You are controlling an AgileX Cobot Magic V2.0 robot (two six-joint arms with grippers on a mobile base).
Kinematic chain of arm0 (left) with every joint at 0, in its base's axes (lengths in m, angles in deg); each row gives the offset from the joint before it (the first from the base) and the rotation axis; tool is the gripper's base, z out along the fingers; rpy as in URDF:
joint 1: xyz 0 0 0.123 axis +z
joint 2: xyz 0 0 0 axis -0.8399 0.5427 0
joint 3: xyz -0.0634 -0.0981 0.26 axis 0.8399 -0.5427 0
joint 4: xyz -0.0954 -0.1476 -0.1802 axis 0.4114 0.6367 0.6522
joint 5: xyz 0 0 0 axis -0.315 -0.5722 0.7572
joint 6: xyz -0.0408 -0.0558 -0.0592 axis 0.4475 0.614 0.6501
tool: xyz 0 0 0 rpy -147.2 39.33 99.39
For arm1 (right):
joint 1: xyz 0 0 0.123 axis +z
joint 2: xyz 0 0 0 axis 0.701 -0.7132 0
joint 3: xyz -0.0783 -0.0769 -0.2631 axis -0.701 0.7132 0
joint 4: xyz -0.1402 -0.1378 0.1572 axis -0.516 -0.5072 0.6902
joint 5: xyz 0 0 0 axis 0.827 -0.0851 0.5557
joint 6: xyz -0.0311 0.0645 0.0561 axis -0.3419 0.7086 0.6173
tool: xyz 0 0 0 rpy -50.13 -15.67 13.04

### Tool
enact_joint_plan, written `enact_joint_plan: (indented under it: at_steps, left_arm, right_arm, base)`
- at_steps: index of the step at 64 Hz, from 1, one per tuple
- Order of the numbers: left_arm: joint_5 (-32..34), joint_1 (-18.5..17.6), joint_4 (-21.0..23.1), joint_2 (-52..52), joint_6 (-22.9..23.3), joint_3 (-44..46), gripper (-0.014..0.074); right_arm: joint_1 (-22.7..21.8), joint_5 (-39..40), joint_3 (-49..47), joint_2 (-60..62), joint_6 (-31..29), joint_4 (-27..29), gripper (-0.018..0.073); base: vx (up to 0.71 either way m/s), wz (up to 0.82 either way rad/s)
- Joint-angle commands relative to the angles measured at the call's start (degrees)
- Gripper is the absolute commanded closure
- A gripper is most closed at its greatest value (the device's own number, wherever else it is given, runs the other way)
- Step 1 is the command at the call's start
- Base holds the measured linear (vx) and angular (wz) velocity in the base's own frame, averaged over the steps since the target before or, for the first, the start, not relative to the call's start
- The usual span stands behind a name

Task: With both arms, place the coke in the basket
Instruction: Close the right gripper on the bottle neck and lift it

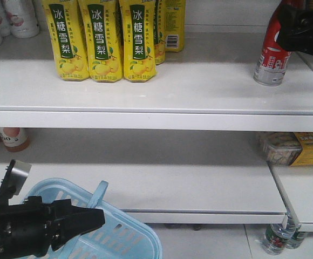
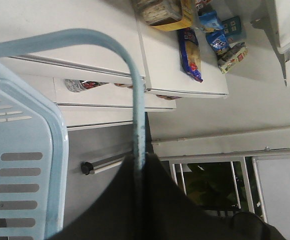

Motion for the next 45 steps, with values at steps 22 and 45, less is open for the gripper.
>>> enact_joint_plan:
  at_steps: [22, 45]
  left_arm:
    - [-2.8, -0.2, 5.7, -1.3, -0.3, 1.5, 0.0602]
    - [-2.8, -0.2, 5.7, -1.3, -0.3, 1.5, 0.0602]
  right_arm:
    - [0.0, 10.0, -2.2, -2.5, -0.3, 0.3, -0.0035]
    - [0.0, 6.6, -8.9, -6.9, -0.6, 0.2, -0.0035]
  base:
    - [0.0, 0.0]
    - [0.0, 0.0]
